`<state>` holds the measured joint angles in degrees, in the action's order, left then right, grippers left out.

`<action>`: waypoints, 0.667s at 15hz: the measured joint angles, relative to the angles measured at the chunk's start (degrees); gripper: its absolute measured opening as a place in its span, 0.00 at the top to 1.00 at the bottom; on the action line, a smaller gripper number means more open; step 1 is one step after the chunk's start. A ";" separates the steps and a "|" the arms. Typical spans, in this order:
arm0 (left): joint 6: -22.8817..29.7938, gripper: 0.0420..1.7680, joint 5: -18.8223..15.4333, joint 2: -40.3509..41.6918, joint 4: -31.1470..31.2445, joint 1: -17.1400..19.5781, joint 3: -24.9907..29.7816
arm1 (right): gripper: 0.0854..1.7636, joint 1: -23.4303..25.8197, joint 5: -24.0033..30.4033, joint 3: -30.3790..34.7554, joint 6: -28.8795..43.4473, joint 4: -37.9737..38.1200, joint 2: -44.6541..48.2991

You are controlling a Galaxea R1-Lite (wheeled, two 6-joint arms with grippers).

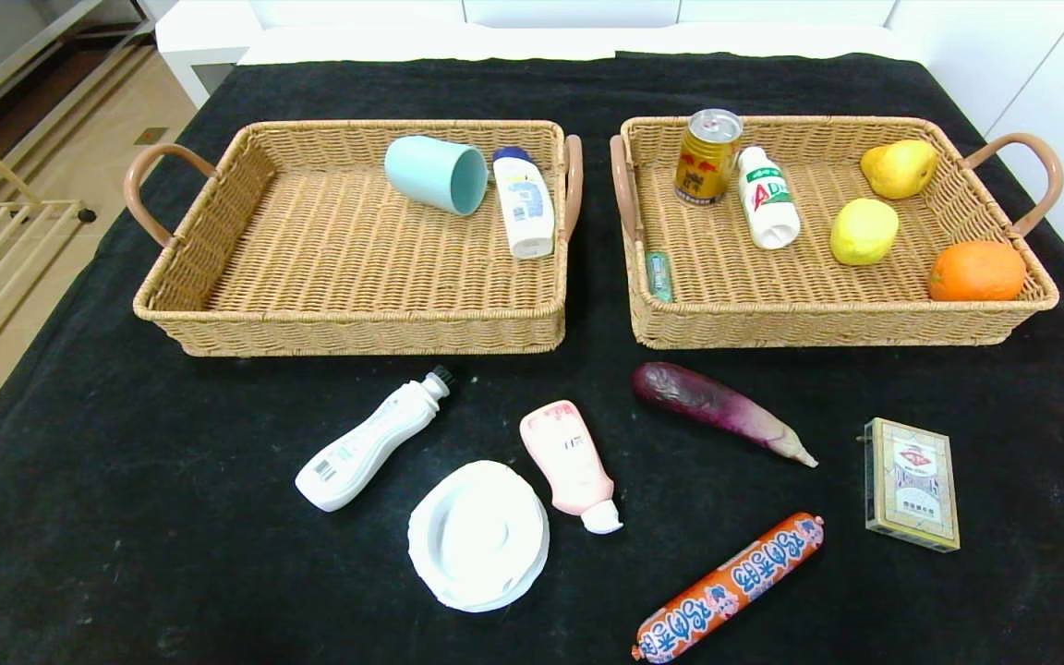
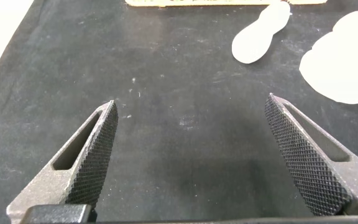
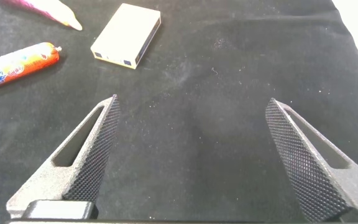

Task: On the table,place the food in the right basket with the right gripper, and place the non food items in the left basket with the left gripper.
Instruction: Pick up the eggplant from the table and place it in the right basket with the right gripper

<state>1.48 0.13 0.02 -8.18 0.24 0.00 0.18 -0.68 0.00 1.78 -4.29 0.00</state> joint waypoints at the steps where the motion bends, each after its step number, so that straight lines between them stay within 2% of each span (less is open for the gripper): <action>1: 0.04 0.03 0.02 0.00 -0.02 0.00 0.00 | 0.03 0.00 0.05 0.00 0.06 -0.30 0.00; 5: -0.32 0.03 -0.13 0.00 -0.57 0.00 0.00 | 0.03 -0.13 0.93 -0.16 1.13 -0.88 -0.02; 7: 0.87 0.03 -1.78 -0.40 -0.30 0.00 -0.99 | 0.03 -0.18 3.88 -4.27 2.60 -0.77 -0.79; 10: 1.99 0.03 -9.01 -4.79 0.68 -0.02 -8.27 | 0.03 -0.59 9.41 -9.47 3.01 -3.45 -6.89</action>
<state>3.46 -8.87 -4.77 -7.50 0.22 -8.27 -0.40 8.73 -9.47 4.79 -7.74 -6.89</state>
